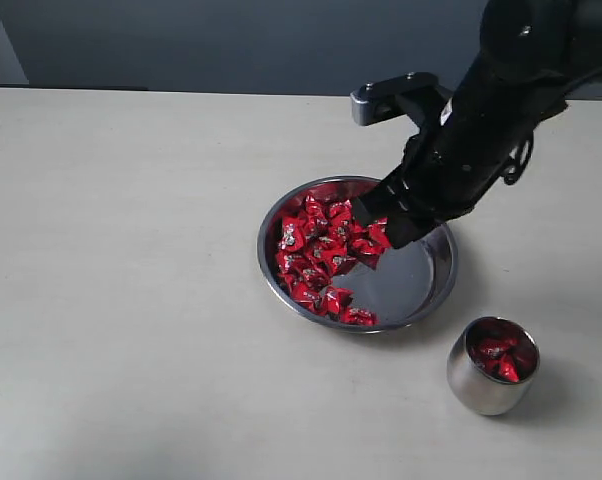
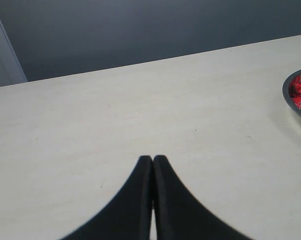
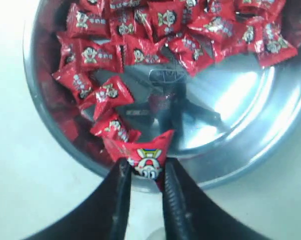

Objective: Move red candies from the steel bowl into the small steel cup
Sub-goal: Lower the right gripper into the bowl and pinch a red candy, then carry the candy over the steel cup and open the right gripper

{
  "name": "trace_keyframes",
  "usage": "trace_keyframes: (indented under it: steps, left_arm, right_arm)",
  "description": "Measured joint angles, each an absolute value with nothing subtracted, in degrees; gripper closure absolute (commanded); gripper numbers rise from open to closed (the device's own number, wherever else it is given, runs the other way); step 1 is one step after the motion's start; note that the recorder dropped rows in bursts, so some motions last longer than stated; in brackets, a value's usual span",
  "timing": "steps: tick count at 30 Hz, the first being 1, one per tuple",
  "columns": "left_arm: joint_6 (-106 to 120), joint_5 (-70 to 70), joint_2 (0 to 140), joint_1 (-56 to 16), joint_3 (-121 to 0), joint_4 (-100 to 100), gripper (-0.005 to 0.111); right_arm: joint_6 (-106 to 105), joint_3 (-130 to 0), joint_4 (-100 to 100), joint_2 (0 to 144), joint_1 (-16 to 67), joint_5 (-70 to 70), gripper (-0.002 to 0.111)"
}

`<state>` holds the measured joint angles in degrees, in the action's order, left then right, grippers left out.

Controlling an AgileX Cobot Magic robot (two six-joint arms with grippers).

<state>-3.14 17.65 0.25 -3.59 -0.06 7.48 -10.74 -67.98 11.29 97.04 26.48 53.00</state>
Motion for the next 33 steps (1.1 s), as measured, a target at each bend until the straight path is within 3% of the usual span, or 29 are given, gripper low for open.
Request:
trace_keyframes:
  steps: [12,26,28,31,33]
  left_arm:
    - [-3.1,17.7,0.2,-3.6,-0.1,7.5,0.106]
    - [-3.1,17.7,0.2,-3.6,-0.1,7.5,0.106]
    - [-3.1,17.7,0.2,-3.6,-0.1,7.5,0.106]
    - [-3.1,17.7,0.2,-3.6,-0.1,7.5,0.106]
    - [-3.1,17.7,0.2,-3.6,-0.1,7.5,0.106]
  right_arm:
    - [-4.2,-48.8,7.7,76.9,26.5,53.8,0.109]
    - [3.0,-44.3,1.0,74.9,26.5,55.4,0.109]
    - [3.2,-44.3,0.6,74.9,26.5,55.2,0.105]
    - [3.4,-44.3,0.6,74.9,26.5,54.8,0.085]
    - [3.5,-44.3,0.6,74.9,26.5,54.8,0.08]
